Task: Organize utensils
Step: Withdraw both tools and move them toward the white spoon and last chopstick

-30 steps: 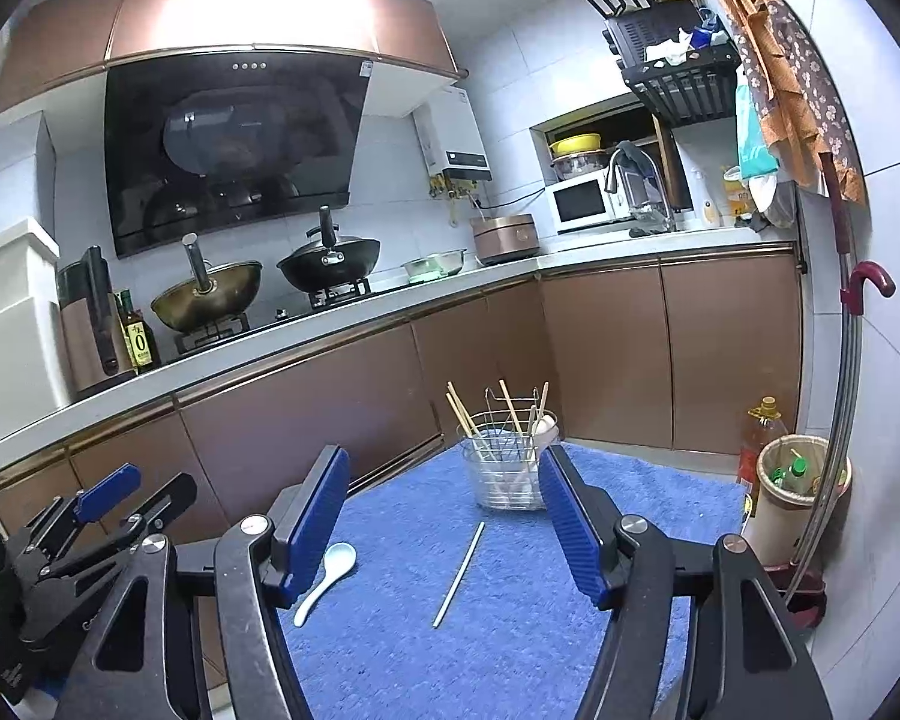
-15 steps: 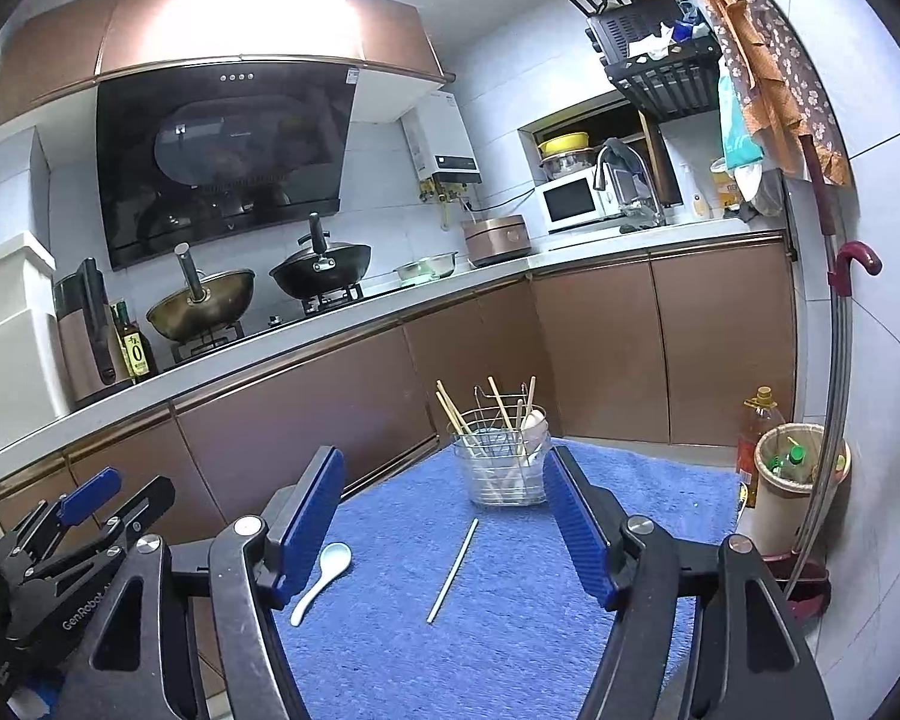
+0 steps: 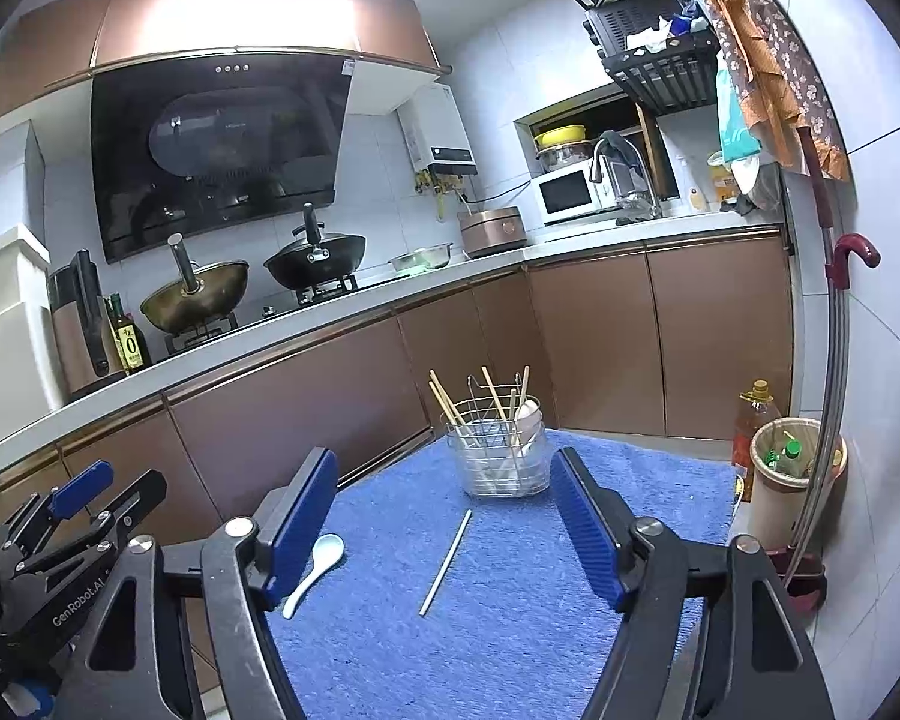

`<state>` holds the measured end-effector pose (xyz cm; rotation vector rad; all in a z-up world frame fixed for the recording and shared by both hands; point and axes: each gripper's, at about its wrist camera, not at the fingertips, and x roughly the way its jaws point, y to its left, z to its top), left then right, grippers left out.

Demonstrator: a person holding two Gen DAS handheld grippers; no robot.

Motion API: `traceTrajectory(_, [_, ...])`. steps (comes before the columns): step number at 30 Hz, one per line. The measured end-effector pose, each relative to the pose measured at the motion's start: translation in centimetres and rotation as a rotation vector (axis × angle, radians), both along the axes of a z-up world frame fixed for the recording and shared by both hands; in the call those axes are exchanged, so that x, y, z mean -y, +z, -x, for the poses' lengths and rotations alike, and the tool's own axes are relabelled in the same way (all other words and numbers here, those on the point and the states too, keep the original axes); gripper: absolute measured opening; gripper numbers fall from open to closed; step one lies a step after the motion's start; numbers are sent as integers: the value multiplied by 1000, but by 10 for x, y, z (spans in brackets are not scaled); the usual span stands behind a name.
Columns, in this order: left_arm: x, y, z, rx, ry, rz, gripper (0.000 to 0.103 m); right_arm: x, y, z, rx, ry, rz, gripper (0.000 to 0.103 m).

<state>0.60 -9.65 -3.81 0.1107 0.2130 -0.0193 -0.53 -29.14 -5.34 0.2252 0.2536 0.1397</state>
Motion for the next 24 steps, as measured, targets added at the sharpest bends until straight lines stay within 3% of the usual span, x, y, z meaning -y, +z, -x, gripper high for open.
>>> traceTrajectory(5, [4,-5,-8,-22,-14,1,70,3,-7,-7,-26,-7,7,75])
traceTrajectory(13, [15,-27,-41,-140,-63,-6,70,10,-30,-36,-115,-9,-1,75])
traceTrajectory(24, [17,-55,-82,-240,-78,0,70,10,-65,-79,-235,-8,10,75])
